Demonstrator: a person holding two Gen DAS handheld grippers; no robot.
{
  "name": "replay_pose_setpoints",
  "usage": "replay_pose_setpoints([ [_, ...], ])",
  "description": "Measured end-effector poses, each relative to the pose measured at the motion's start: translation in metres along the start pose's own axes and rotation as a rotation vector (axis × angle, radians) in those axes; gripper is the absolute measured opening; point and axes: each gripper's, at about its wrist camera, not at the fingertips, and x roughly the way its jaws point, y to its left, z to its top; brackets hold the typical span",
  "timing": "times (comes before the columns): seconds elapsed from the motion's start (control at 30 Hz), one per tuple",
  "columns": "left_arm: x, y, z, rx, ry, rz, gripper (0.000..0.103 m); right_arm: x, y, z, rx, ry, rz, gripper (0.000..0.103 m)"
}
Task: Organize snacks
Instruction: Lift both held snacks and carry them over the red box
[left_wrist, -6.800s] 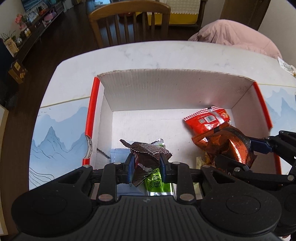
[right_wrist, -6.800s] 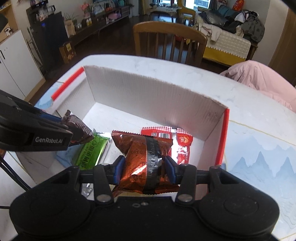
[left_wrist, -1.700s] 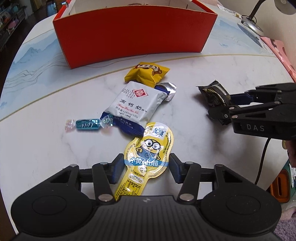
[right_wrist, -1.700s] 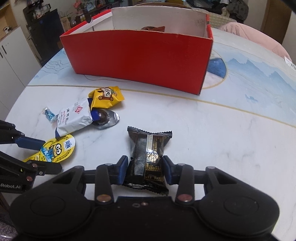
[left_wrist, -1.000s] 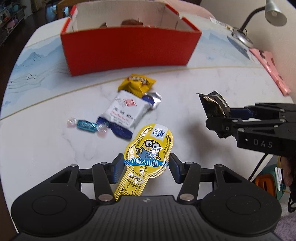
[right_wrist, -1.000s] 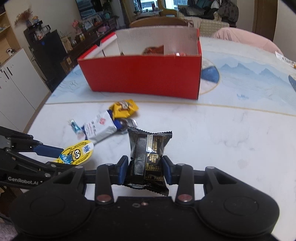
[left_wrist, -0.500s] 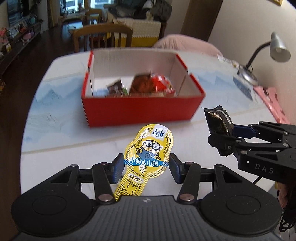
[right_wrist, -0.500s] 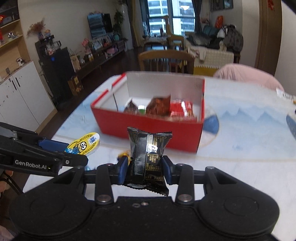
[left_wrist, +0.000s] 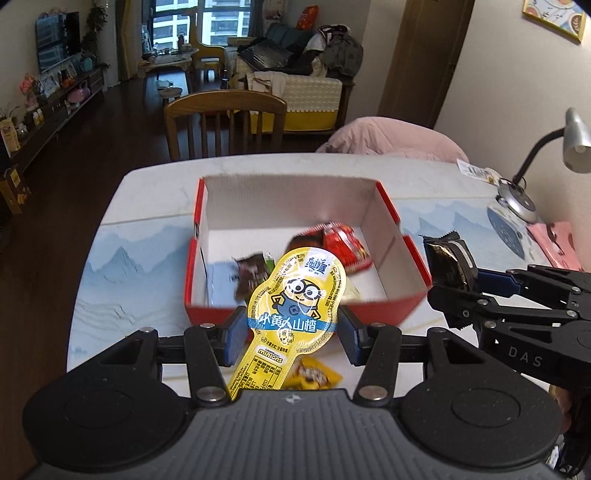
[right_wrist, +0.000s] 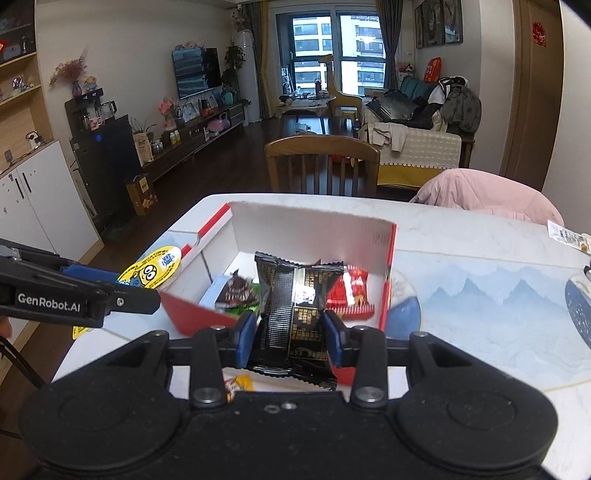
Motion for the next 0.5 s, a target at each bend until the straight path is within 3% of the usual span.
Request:
replay_pose_setpoints([
  [0.5, 0.058, 0.017, 0.056, -0.026, 0.043, 0.097, 0.051, 0.063, -0.026, 0.035, -0.035, 0.066, -0.019, 0.039],
])
